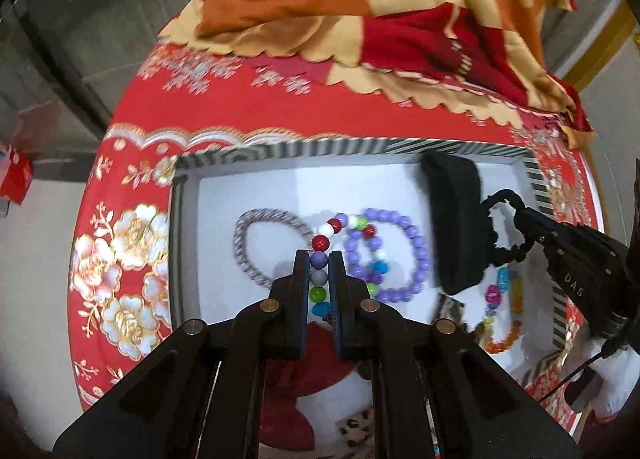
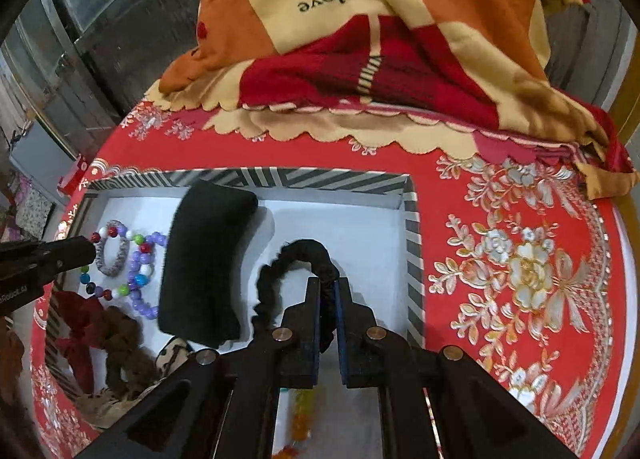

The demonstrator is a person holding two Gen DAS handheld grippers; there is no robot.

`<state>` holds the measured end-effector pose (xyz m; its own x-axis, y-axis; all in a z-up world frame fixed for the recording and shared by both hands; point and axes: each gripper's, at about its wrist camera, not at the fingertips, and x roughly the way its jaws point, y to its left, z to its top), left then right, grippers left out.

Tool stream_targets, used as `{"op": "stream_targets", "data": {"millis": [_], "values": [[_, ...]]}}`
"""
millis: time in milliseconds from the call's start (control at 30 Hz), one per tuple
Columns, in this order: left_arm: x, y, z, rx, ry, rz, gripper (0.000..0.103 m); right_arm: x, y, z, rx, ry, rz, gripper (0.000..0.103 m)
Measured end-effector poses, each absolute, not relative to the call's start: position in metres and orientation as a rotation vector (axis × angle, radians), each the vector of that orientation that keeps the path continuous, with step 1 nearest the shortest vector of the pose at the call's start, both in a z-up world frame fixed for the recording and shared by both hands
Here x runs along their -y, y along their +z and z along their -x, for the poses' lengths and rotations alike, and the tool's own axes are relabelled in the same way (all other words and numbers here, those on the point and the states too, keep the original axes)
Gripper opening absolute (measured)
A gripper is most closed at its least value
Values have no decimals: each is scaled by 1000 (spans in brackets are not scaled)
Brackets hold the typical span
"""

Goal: Organize jewelry
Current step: 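Release the multicolor bracelet in the tray while the right tool releases the black scrunchie beside it, then withdraw both open tools from the tray toward the white scrunchie and teal bracelet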

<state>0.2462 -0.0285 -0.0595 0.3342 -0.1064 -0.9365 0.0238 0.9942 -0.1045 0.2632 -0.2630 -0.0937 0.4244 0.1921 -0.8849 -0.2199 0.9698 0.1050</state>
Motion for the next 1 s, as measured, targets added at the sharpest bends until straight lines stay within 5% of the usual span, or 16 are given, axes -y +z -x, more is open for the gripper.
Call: {"op": "stream_targets", "data": {"millis": [100,133,167,233,1000], "values": [[25,-63,-243,-1222,-70,95,12,264,-98,-266,-1098,254,34,8],[26,-62,-241,-1217,-66,93,21,265,-98,-265,-1092,256,28,15],[27,-62,-240,-1213,-65,91,36,266,-97,-263,-1085,249,24,33],[28,-60,-234,-1197,-62,96,51,268,-93,-258,-1069,261,7,45],[21,-8,-139,-1101,-72,58,53,278,0,-113,-933,259,30,45]]}}
